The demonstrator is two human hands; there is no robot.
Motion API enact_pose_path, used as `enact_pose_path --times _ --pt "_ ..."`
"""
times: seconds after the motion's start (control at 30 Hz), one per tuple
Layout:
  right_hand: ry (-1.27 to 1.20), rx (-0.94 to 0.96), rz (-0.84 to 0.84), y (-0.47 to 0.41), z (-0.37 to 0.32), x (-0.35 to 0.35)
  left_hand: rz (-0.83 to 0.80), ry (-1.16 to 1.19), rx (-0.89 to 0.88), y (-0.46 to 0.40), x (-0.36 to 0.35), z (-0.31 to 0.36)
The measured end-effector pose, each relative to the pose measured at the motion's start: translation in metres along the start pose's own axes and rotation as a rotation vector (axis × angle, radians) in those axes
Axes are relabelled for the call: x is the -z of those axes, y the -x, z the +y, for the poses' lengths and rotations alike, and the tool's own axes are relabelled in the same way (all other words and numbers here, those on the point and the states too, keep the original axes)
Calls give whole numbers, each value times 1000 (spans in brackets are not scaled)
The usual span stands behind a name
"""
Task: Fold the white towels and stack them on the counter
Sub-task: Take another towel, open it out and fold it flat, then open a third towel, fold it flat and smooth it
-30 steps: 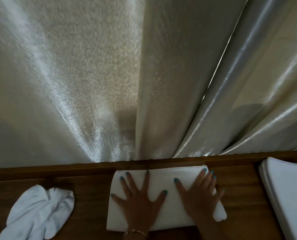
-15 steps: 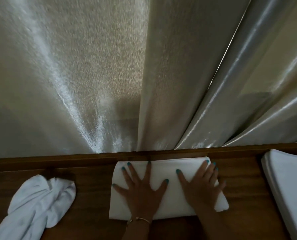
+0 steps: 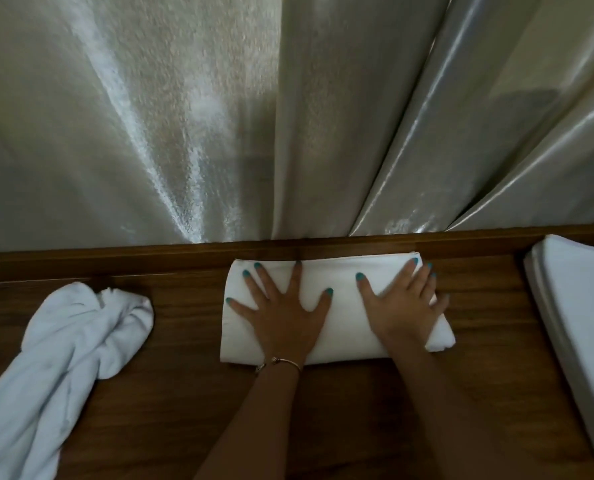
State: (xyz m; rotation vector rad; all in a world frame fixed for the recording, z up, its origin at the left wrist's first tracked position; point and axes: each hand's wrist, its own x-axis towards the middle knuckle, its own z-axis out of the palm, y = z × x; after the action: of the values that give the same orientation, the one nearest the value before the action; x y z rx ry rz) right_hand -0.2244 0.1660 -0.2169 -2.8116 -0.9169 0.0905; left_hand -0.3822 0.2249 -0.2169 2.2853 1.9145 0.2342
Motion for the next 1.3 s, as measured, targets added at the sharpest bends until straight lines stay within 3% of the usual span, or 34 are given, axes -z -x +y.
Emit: enact_pose_path --times 0.13,0.23,0.37,0.53,0.63,0.8,0.87,0.93,1.07,1.2,1.3 --pt "-57 119 99 3 2 5 -66 -23 -46 3 3 -4" --pt "-17 356 181 15 9 8 -227 -104 -285 12 21 -28" --pt "141 509 116 36 14 25 -391 -230 -563 28 73 -102" --pt "157 534 -103 88 -36 62 -194 -249 -255 44 145 -229" --pt "89 623 -260 124 -82 79 -212 -272 38 50 166 -286" --pt "10 701 -700 191 -148 85 -368 140 377 47 149 -343" --pt "-7 666 -803 217 -171 84 -357 194 337 47 141 -350" --pt "-47 610 -879 241 -190 84 -248 201 186 51 140 -353" --pt "-343 522 -863 281 -221 87 -76 397 33 51 164 -350" --pt "-765 467 -707 297 -256 106 -144 906 -60 48 240 -312" --pt "-832 521 -632 300 -269 128 -155 1196 -99 38 310 -284"
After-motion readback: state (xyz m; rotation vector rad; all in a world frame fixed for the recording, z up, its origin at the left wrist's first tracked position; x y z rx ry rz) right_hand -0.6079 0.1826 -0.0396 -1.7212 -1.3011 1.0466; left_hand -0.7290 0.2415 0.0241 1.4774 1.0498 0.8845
